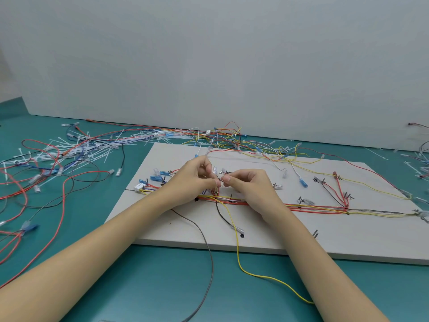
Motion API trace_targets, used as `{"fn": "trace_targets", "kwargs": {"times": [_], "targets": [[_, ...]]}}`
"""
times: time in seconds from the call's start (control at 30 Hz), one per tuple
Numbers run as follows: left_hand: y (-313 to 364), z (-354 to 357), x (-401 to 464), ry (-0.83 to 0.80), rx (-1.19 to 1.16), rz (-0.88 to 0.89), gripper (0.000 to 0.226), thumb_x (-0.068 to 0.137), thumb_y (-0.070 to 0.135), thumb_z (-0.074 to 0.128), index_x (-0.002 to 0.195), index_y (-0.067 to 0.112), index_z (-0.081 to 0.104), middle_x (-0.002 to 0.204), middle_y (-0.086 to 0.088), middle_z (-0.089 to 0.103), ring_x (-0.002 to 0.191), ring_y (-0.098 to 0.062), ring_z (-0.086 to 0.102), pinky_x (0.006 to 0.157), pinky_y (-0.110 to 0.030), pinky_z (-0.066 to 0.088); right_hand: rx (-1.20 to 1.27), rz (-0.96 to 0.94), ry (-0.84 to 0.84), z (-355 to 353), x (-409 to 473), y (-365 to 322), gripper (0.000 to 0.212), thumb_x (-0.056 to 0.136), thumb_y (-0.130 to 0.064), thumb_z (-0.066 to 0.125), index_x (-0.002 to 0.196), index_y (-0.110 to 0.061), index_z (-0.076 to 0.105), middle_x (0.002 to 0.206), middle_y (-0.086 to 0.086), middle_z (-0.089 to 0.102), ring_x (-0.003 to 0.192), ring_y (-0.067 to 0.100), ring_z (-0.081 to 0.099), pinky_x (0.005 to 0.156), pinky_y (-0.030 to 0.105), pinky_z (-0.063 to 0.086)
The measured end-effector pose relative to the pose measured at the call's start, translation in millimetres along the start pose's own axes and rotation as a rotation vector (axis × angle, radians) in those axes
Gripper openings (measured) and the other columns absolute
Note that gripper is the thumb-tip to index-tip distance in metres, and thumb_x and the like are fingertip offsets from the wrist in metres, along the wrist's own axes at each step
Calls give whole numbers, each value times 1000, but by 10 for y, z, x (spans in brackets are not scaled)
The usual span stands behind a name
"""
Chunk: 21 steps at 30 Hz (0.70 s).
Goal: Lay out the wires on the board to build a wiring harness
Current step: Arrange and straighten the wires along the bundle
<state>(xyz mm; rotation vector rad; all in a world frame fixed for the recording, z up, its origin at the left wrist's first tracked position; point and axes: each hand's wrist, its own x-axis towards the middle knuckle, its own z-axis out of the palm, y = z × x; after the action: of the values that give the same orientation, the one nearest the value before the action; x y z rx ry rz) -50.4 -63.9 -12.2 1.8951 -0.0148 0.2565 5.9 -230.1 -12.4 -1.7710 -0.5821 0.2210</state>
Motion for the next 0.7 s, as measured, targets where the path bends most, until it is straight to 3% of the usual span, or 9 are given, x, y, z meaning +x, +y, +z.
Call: {"fn": "trace_targets", "kwargs": {"times": [0.33,0.7], "targets": [[1,29,2,9,41,11,29,83,-6,66,81,12,44,80,-12,68,64,-9,65,71,-31,52,-29,5,-18,2,0,10,10,88,-14,69,88,-7,76,80,3,72,73,5,61,75,20,48],[-23,48,6,19,2,19,33,83,-6,65,77,14,40,75,-7,68,65,-14,63,71,-32,51,-16,7,-18,-11,8,29,13,89,-12,68,89,-2,76,84,6,74,78,7,64,82,24,51]]}}
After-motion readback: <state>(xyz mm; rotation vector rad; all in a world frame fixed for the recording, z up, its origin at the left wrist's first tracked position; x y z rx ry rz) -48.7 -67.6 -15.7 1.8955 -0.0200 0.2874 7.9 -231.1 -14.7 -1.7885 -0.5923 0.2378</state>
